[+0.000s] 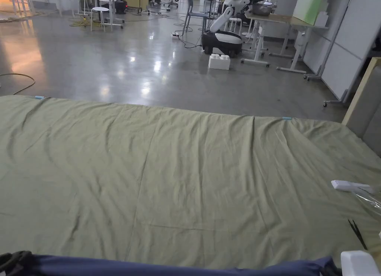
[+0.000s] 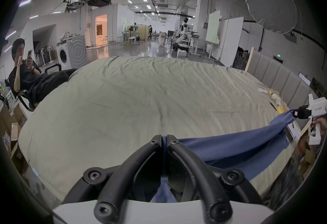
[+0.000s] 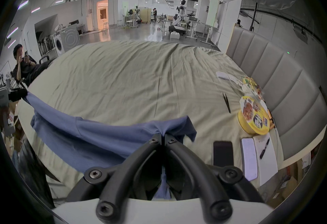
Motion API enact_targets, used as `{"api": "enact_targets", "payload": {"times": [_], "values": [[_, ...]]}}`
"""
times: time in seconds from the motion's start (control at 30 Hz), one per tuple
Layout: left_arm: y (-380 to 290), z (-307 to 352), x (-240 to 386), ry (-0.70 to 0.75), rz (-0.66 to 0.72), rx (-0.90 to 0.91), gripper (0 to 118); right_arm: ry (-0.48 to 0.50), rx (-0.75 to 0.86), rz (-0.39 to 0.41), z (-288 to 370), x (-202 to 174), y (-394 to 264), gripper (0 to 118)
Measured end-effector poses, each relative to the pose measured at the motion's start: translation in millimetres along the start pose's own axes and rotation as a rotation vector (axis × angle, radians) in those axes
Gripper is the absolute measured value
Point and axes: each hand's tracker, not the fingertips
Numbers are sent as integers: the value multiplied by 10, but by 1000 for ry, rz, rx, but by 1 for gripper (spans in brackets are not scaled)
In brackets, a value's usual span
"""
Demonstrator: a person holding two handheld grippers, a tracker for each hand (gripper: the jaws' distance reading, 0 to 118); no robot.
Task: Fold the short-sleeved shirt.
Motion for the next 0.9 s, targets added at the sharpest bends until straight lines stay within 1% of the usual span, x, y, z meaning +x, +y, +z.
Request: {"api": "enact_targets", "payload": {"times": [0.27,0.37,0.47,0.5,0.57,0.63,0.67,0.7,0.73,0.77,0.83,0.87,0.9], "values": [[-601,-156,-20,-2,-45,-188,4,-3,-144,-19,-215,-73,-685,3],[-752,-223,-44,6,-43,-214,5,0,-192,-31,-341,-91,-864,3],[-790,-227,29,17,-53,-215,5,2,-192,-39,-448,-120,-983,3],[-780,-251,43,21,-56,-215,6,0,-192,-41,-473,-127,-1010,3],[-808,-272,41,41,-70,-216,13,-9,-171,-27,-484,-156,-1016,4],[-767,-257,43,55,-71,-213,25,-40,-180,-3,-453,-196,-960,15],[-724,-238,46,57,-66,-206,34,-82,-190,18,-421,-213,-916,25],[-741,-219,19,54,-59,-183,46,-124,-199,37,-386,-228,-851,47],[-696,-191,27,49,-52,-146,52,-158,-186,39,-352,-238,-786,64],[-623,-162,53,47,-52,-102,54,-186,-146,26,-287,-243,-703,69],[-434,-125,131,55,-52,-29,54,-184,-55,2,-171,-277,-498,69],[-373,-120,163,58,-51,-8,54,-185,-28,-5,-143,-297,-431,70],[-279,-109,216,70,-48,33,54,-193,32,-21,-78,-334,-314,72]]}}
